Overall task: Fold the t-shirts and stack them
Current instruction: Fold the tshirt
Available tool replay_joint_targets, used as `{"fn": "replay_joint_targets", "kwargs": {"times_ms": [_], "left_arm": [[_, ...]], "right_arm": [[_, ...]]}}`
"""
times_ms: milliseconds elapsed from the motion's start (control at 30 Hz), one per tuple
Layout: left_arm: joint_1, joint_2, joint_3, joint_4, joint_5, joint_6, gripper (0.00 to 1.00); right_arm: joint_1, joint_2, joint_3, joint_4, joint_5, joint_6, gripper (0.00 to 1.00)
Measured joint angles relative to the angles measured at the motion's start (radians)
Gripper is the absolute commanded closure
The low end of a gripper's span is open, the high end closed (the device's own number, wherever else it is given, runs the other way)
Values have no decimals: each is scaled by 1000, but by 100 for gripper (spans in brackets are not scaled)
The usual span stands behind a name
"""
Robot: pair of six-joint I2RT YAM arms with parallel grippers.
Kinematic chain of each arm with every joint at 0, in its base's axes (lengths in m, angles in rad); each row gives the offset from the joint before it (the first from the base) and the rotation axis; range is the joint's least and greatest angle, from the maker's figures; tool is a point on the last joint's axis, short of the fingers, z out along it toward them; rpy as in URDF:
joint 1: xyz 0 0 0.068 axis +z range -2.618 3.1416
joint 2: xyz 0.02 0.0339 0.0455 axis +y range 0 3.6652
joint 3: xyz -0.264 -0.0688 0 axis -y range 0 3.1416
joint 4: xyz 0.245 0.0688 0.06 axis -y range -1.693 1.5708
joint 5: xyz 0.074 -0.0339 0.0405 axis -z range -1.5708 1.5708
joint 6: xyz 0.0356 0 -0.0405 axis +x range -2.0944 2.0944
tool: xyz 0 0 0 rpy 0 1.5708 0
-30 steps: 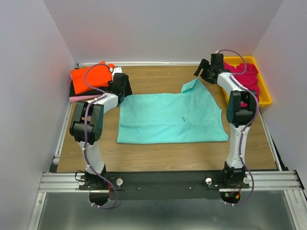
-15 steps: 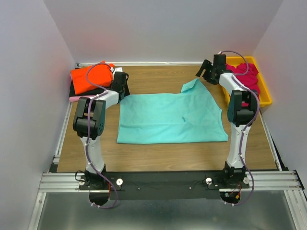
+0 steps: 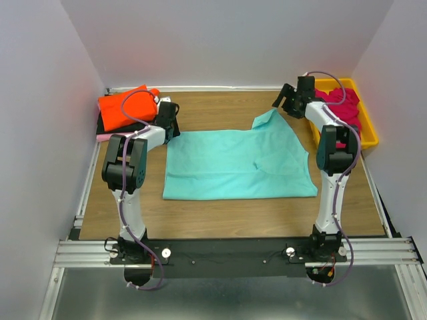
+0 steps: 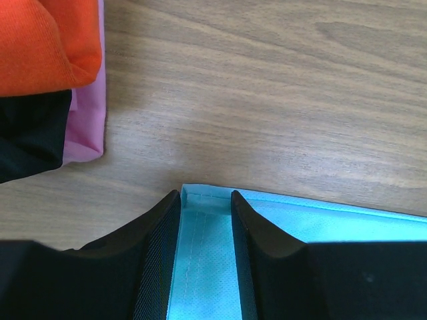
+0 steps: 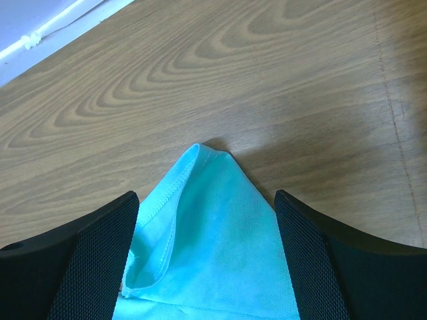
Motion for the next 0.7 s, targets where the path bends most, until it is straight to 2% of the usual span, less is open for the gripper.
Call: {"fn": "replay_joint_targets", "kwargs": {"times_ms": [300,333,400,500,567,700], "left_arm": [[0,12,30,-14,-2,0,57],[0,12,34,-14,-2,0,69],[0,13,36,-15,-2,0,73],[0,13,37,-15,-4,-3,74],[0,14,37,-15,-4,-3,74],[0,16,38,-16,-4,-3,75]], "right_arm": [[0,21,5,0,-13,1,11],[-1,23,5,0,-13,1,11],[-3,33,10,0,-14,2,11],[-7,54,26,0,-17,3,11],[-9,67,37,0,-21,6,14],[-13,86,55,3,-37,16,28]]}}
